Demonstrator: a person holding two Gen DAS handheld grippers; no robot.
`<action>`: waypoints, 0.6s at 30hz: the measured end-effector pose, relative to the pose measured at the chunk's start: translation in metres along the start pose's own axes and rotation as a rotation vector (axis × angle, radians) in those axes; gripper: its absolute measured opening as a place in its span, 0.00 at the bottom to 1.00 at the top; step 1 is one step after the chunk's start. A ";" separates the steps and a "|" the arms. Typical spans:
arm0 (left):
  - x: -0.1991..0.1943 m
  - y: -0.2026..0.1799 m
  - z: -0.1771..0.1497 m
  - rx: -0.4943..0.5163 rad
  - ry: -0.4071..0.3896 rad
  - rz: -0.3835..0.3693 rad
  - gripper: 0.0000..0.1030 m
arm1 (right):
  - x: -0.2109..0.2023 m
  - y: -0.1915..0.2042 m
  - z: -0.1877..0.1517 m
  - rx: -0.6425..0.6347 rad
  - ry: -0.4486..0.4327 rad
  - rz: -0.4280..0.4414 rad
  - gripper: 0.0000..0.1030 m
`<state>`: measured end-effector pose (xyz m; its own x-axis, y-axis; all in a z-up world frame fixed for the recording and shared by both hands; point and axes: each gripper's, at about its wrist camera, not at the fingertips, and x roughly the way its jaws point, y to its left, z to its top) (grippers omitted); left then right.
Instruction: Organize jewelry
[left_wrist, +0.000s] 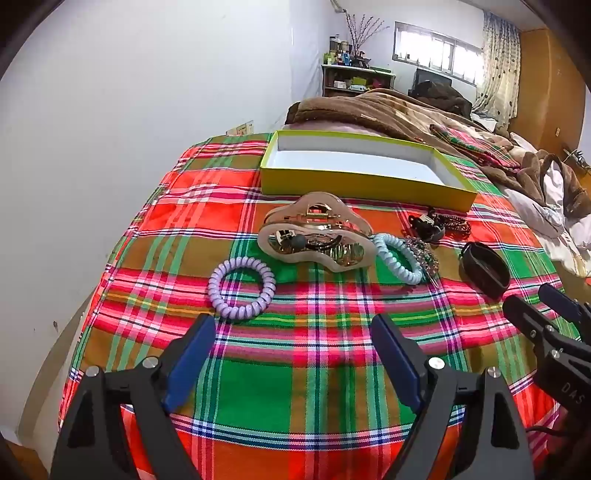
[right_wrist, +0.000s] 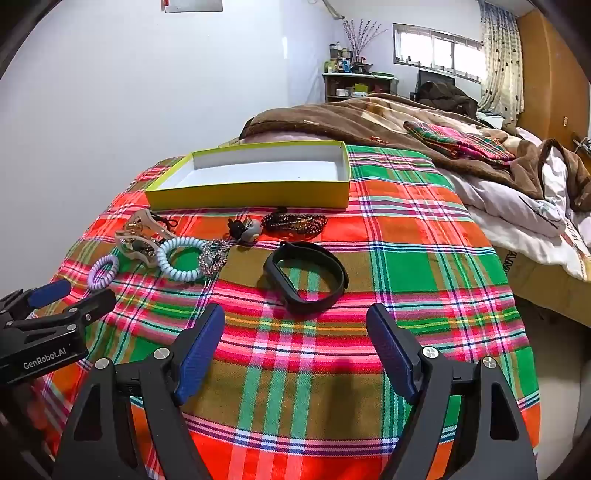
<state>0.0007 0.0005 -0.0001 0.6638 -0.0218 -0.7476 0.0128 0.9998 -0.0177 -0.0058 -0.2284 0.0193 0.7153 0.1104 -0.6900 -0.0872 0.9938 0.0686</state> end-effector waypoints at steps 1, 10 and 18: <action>0.000 0.000 0.000 0.003 -0.003 -0.001 0.85 | 0.000 0.001 0.000 -0.001 -0.002 0.002 0.77; -0.002 0.001 0.007 0.017 -0.014 -0.012 0.84 | -0.002 0.004 0.003 -0.023 -0.027 -0.017 0.77; -0.007 0.001 0.006 0.013 -0.045 0.003 0.84 | -0.001 0.007 0.003 -0.026 -0.024 -0.022 0.77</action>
<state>0.0011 0.0018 0.0090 0.6966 -0.0192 -0.7172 0.0206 0.9998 -0.0067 -0.0048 -0.2217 0.0224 0.7334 0.0895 -0.6739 -0.0891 0.9954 0.0353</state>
